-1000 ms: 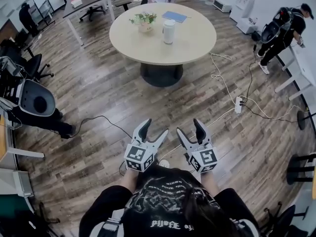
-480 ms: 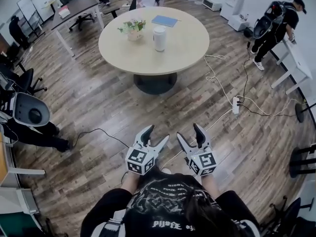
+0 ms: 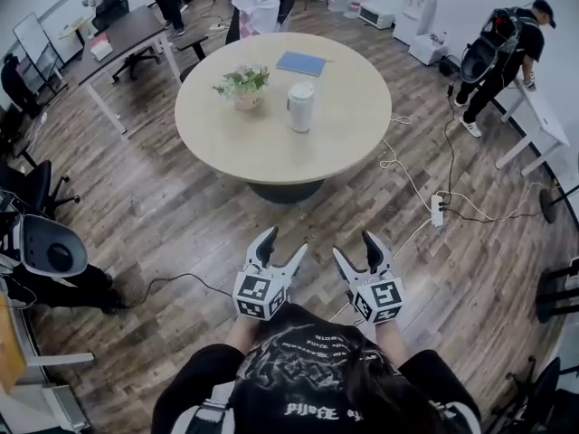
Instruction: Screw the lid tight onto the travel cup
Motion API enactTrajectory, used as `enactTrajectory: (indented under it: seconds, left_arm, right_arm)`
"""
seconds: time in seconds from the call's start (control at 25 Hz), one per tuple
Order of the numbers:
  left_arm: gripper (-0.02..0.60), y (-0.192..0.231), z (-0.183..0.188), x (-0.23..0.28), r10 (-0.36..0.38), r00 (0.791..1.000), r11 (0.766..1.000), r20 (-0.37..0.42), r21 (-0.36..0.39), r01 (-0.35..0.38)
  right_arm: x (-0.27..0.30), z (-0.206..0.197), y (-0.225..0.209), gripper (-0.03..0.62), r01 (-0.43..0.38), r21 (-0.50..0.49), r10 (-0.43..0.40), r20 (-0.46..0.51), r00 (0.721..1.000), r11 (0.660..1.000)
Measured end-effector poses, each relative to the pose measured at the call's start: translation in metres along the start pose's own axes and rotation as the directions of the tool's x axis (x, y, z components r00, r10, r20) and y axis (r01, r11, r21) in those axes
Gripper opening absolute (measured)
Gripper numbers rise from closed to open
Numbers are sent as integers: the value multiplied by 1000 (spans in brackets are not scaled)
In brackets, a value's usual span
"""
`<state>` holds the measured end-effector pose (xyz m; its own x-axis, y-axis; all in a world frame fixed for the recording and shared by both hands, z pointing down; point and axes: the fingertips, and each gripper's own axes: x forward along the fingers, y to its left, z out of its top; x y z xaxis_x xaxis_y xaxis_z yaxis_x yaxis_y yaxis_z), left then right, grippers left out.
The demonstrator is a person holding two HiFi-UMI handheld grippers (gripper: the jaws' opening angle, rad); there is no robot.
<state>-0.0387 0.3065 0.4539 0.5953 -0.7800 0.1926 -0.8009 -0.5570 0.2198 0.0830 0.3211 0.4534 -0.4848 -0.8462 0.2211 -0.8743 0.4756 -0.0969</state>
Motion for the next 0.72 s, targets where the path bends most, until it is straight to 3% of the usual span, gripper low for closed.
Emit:
enactTrajectory:
  seconds: [0.32, 0.52, 0.72]
  left_arm:
    - [333, 78, 24, 39, -88, 995, 995, -53, 43, 91]
    - [333, 113, 29, 53, -50, 997, 999, -51, -2, 50]
    - [333, 124, 32, 64, -52, 997, 999, -51, 7, 52]
  right_arm:
    - [102, 12, 13, 316, 39, 17, -39, -11, 999, 999]
    - [130, 11, 12, 314, 44, 40, -42, -37, 998, 998]
    - [147, 11, -2, 314, 69, 72, -66, -40, 997, 995]
